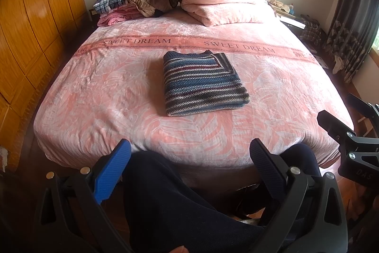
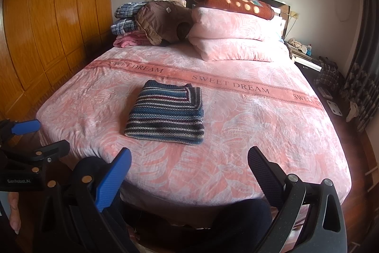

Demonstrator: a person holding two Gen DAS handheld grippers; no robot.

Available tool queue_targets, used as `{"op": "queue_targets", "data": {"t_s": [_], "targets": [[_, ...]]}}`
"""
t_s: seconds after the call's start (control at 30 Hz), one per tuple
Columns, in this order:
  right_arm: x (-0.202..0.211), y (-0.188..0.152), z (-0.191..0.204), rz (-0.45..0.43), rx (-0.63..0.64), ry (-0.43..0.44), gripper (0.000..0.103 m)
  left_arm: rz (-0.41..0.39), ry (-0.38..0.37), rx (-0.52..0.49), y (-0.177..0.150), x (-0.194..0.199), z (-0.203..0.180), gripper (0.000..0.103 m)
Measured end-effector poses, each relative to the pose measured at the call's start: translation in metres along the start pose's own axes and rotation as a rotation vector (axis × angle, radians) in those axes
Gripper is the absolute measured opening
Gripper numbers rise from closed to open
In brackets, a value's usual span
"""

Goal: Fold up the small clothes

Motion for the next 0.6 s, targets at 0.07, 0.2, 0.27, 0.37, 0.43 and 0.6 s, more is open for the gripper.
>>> {"op": "queue_targets", "data": {"t_s": [0.07,0.2,0.27,0.37,0.43,0.6], "targets": [[-0.0001,0.0001,0.0000,0.000,0.000,0.000,0.099,0.000,0.000,0.000,0.0000,0.0000,0.0001,0.100],[0.0003,0.0000,0.0006,0.000,0.001,-0.001,0.099,0.000,-0.002,-0.001,0.0007,-0.0005,0.0004,0.100],[0.0002,0.0000,0.0006,0.000,0.000,0.001,0.099,0.000,-0.001,-0.001,0.0007,-0.0005,0.0005,0.100],[0.0005,0.0001,0.0007,0.000,0.000,-0.001,0.099,0.000,-0.001,-0.001,0.0008,-0.0005,0.0006,0.100],[0.0004,0.0000,0.0009,0.001,-0.001,0.001,0.099,0.000,-0.001,-0.001,0.0009,-0.0006,0.0007,0.100],[0.0006,-0.0003,0.0015,0.000,0.001,-0.001,0.099,0.001,-0.001,-0.002,0.0012,-0.0010,0.0010,0.100]]}}
Point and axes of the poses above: each gripper's, at about its wrist camera, not at the fingertips, and x roughly against the way its jaws point, z to its left, y to its top, the point moved 8 cm from there along -x, roughly the way its jaws point, and after that the axes turned 9 degrees about x, right-handed, at the moved point
